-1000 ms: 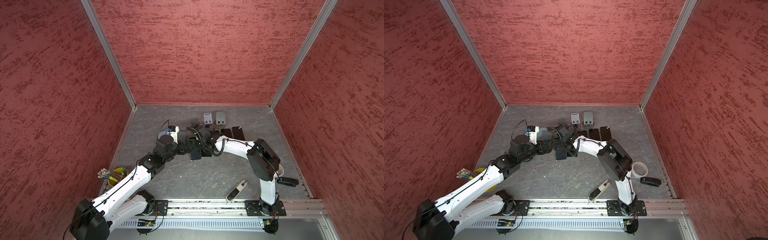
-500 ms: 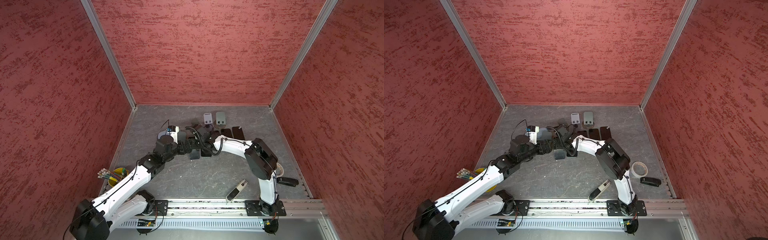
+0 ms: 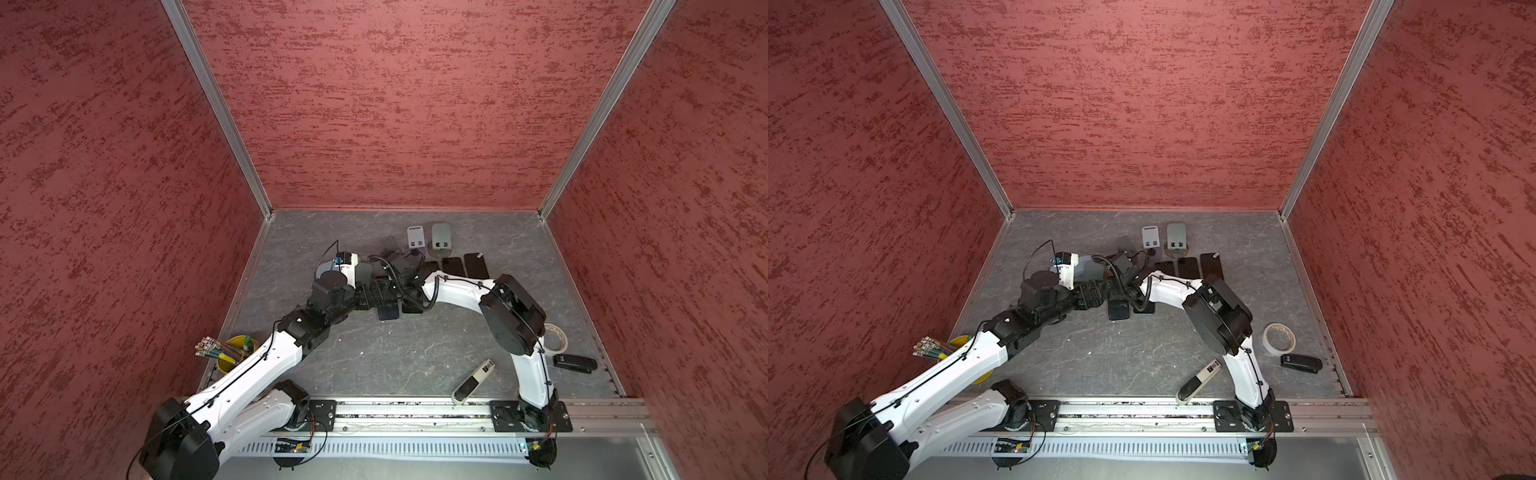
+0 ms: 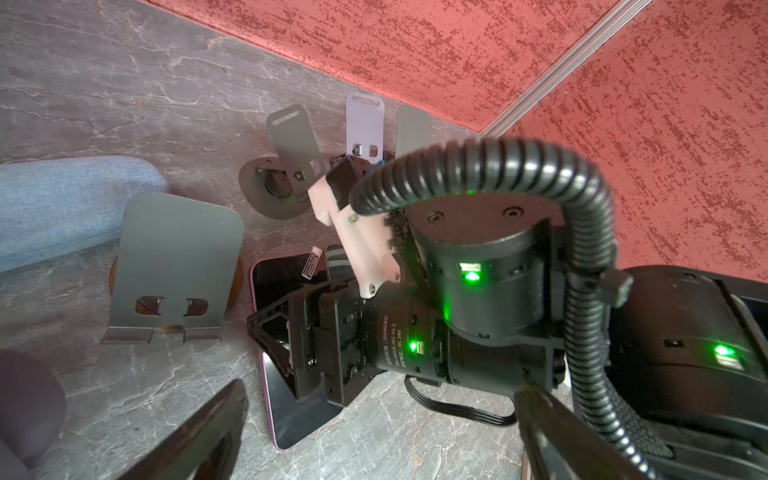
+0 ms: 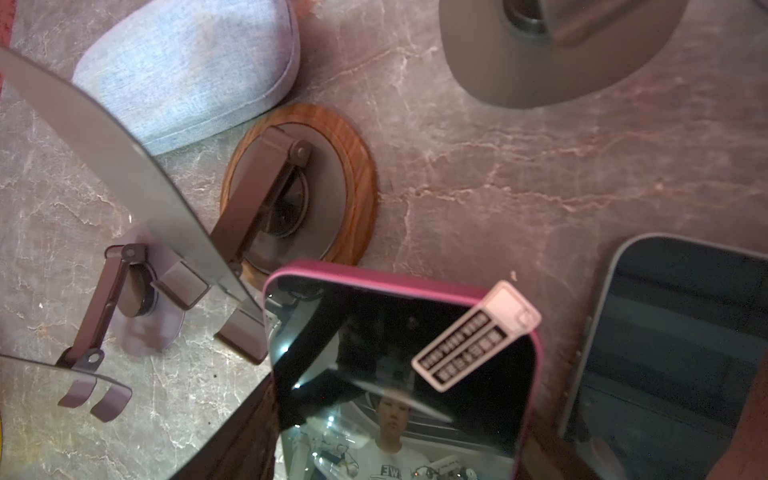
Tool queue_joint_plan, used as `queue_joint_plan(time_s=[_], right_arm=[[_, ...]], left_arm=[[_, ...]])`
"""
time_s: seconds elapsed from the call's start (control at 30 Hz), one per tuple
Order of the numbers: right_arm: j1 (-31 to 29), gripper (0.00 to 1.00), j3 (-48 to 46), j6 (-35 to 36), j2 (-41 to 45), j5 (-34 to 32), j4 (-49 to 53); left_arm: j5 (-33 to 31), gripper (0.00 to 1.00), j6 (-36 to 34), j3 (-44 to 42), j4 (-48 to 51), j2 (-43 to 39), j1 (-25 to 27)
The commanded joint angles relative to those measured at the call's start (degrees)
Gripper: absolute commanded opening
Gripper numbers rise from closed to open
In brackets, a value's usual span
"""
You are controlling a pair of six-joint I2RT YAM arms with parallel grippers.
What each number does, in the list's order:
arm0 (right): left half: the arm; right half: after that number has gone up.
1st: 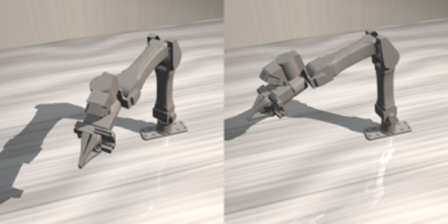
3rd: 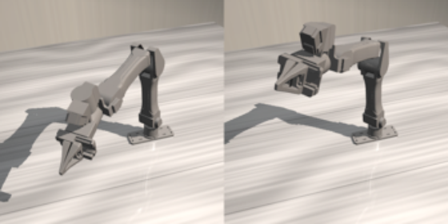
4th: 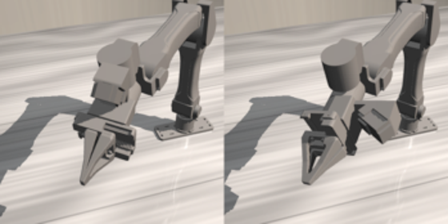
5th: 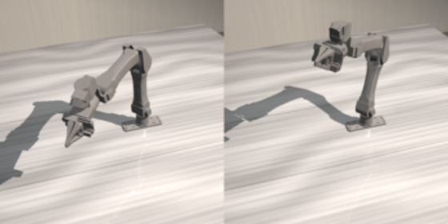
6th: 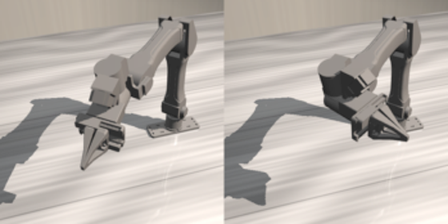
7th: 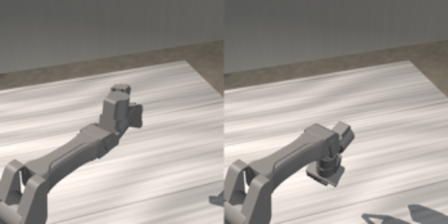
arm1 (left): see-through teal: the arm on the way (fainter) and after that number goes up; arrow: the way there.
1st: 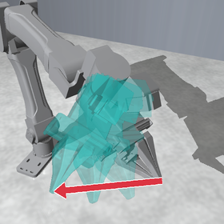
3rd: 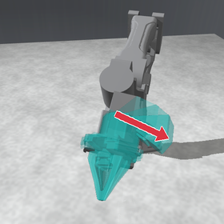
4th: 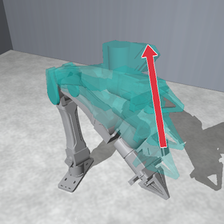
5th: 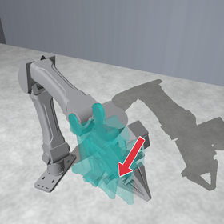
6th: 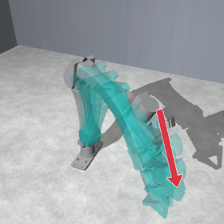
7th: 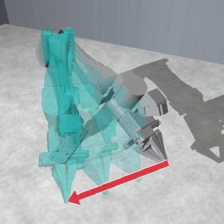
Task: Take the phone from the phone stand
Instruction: 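Carry the pink-framed phone with the right gripper toward the row of black phones, then lower the pink-framed phone flat beside the black phones with the right gripper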
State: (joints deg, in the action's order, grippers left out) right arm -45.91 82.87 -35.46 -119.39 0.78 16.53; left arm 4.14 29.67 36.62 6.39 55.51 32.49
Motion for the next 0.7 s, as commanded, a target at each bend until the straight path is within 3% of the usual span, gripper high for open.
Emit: queue_joint_plan(time_s=[0.0, 0.67], right_arm=[[0.29, 0.55, 1.77, -1.87, -0.56, -2.45, -1.06], [0.30, 0.56, 2.86, -3.86, -2.88, -7.68, 0.26]], left_arm=[[0.00, 1.00, -1.15, -0.40, -0.66, -0.40, 0.12], [0.77, 1.00, -1.01, -1.09, -1.72, -0.05, 0.03]])
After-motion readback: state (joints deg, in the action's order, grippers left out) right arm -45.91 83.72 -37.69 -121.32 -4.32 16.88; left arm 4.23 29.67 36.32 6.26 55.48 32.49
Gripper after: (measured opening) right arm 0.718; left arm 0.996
